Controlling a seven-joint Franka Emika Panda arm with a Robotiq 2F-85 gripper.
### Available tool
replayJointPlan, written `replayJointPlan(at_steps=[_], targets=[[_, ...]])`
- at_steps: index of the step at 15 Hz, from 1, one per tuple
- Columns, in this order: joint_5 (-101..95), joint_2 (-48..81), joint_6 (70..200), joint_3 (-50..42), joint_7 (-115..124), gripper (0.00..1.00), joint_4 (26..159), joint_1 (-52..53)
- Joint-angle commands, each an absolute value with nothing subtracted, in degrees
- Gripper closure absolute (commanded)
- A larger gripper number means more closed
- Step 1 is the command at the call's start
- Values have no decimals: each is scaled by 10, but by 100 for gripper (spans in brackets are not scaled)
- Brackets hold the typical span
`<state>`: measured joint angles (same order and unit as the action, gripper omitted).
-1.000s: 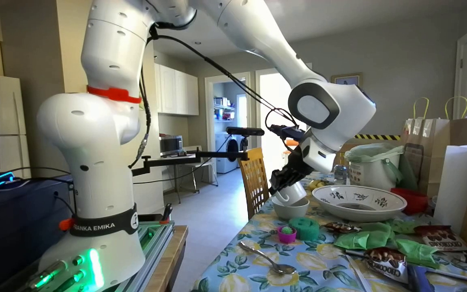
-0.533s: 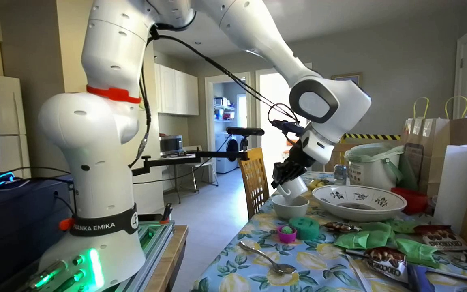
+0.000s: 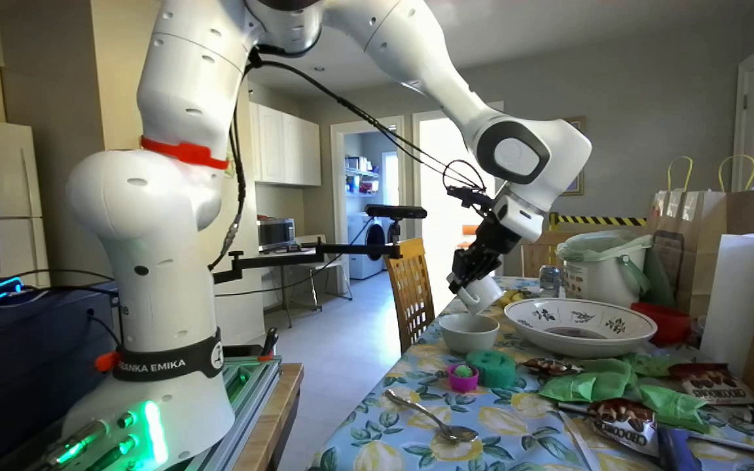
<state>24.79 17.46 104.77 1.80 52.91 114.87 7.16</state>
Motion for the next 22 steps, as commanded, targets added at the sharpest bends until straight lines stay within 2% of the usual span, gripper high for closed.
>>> replayJointPlan(at_steps=[1, 22], targets=[[210, 202, 1025, 23, 569, 97, 1092, 85], [20, 222, 1030, 41, 572, 97, 1004, 148]])
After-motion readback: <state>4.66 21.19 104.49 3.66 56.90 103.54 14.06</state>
